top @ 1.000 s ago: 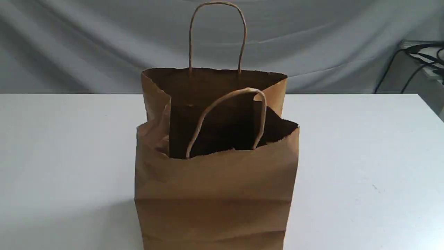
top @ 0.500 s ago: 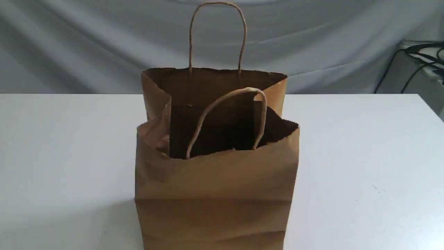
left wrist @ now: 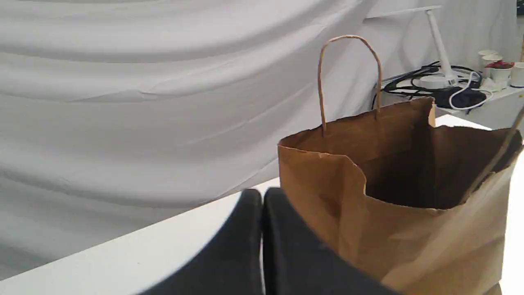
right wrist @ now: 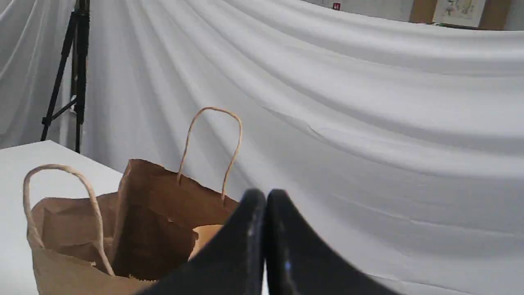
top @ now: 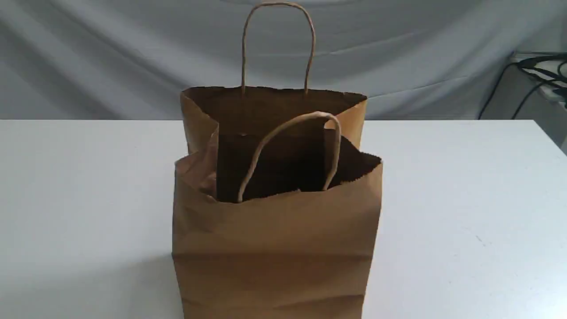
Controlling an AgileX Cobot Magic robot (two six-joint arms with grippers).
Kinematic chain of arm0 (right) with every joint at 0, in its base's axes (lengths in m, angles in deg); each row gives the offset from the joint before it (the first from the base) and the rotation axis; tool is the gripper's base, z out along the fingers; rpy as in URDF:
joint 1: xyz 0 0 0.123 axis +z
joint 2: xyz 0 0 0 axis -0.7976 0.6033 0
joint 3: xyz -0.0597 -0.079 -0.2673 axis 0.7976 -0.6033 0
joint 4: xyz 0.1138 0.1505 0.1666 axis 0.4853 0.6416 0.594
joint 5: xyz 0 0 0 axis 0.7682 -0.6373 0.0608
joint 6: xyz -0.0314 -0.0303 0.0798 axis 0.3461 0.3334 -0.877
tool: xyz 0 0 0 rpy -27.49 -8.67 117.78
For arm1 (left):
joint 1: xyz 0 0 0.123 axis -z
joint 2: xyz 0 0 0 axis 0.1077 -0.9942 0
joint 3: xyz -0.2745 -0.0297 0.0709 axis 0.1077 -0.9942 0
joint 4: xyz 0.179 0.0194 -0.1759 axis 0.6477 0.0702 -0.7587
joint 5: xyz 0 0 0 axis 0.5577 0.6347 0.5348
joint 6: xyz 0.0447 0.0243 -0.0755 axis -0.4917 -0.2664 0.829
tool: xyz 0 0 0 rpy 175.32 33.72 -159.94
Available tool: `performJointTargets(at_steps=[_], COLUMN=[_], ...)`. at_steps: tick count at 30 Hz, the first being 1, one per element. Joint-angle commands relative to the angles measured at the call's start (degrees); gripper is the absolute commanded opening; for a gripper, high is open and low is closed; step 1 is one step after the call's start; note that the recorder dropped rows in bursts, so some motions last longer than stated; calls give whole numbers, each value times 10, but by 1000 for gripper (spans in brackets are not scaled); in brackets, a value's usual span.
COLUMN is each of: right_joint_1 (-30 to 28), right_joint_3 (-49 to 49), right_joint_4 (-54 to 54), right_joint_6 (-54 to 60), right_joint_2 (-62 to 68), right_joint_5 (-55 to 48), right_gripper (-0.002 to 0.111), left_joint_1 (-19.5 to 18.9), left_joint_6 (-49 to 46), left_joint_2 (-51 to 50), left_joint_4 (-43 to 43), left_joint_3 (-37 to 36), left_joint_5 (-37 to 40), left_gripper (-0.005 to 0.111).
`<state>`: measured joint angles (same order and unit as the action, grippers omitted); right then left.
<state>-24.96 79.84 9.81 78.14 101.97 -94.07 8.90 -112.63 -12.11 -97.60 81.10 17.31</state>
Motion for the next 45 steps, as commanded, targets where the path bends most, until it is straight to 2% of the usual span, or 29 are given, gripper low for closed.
performJointTargets(at_steps=[1,23,29,38,45], right_joint_1=[1,-1,-80,-207,-267], right_joint_3=[-3,-3,-21,-200,-264], right_joint_4=[-4,-6,27,130,113], right_joint_6=[-4,5,-4,-11,-24], right_joint_2=[-2,-4,-44,-144,-221], right_joint_5=[7,7,31,213,198], right_gripper=[0,0,0,0,0], left_joint_1=[-1,-1,-1,-1,-1], left_joint_6=[1,-1,-1,0,-1], left_joint_2=[6,6,6,6,6], left_joint_4=[-5,-5,-5,-5,-5], left_joint_3=[-4,-4,-4,-4,-4], left_joint_5=[6,6,6,6,6], left_gripper=[0,0,0,0,0])
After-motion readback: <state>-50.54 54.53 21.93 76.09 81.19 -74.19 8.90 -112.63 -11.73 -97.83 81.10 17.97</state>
